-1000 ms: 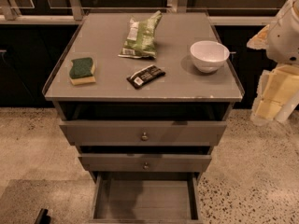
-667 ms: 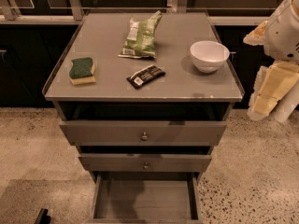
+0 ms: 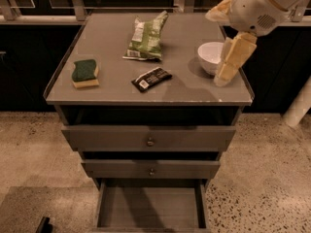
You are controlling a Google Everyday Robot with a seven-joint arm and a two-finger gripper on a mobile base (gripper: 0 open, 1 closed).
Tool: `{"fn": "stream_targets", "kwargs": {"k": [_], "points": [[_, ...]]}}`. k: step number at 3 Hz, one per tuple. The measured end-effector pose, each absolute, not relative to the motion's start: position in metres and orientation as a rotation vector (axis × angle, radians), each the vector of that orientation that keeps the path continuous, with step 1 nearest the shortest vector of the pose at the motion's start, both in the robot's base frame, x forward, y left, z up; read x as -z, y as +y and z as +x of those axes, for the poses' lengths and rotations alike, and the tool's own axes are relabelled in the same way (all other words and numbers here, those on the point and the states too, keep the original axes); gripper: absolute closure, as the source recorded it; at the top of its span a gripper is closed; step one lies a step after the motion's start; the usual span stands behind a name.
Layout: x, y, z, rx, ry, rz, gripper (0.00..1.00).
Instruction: Place rxbar chocolate into bottom drawer
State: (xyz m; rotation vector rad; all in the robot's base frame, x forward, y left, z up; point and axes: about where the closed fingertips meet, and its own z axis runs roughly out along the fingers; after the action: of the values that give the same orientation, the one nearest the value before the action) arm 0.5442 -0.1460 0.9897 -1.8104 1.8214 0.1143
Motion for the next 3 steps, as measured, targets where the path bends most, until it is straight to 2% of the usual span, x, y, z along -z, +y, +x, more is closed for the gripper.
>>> {"fn": "stream_targets", "kwargs": {"k": [2,3], "points": [[-0.943,-0.058,0.616,-0.405,1.663,-1.929,0.00],[-0.942,-0.057,0.617,-0.403,1.664,-1.925,0.00]]}}
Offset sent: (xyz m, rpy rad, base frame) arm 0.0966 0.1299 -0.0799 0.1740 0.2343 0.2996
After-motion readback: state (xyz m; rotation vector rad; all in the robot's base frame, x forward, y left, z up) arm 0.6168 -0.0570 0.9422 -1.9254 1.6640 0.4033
